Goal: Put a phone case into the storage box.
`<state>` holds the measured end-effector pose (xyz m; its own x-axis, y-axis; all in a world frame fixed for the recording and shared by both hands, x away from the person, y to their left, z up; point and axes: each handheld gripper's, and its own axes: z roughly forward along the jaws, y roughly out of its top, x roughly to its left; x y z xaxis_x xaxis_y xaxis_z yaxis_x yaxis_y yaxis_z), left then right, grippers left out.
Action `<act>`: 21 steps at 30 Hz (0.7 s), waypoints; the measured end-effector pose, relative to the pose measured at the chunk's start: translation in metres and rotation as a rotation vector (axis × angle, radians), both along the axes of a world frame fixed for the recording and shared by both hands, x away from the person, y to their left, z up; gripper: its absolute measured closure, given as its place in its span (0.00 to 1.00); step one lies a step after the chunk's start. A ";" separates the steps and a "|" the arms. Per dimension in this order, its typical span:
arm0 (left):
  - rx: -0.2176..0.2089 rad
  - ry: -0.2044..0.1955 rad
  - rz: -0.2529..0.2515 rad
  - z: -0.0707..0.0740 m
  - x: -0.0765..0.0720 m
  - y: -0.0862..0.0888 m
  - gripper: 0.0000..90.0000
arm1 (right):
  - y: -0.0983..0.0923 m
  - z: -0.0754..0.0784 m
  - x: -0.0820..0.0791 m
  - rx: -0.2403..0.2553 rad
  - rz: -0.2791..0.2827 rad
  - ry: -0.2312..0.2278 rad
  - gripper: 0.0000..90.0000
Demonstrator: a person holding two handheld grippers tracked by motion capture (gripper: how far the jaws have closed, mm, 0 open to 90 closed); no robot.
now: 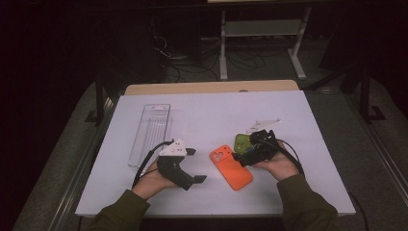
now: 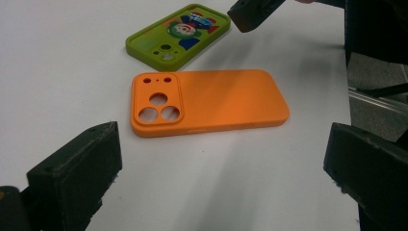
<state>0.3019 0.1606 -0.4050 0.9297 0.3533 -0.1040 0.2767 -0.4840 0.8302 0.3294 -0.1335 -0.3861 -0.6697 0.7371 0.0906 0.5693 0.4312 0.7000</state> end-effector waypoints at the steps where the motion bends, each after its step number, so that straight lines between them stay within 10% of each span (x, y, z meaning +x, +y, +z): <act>1: -0.001 0.000 0.000 0.000 0.000 0.000 0.00 | 0.000 0.000 0.000 0.000 0.000 0.000 0.00; 21: 0.004 0.009 -0.001 -0.002 0.001 0.001 0.00 | 0.022 -0.002 -0.003 -0.051 -0.051 0.090 0.00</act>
<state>0.3028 0.1615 -0.4075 0.9290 0.3531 -0.1107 0.2835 -0.4871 0.8261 0.3262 -0.1116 -0.3879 -0.6218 0.7754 0.1101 0.6512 0.4338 0.6228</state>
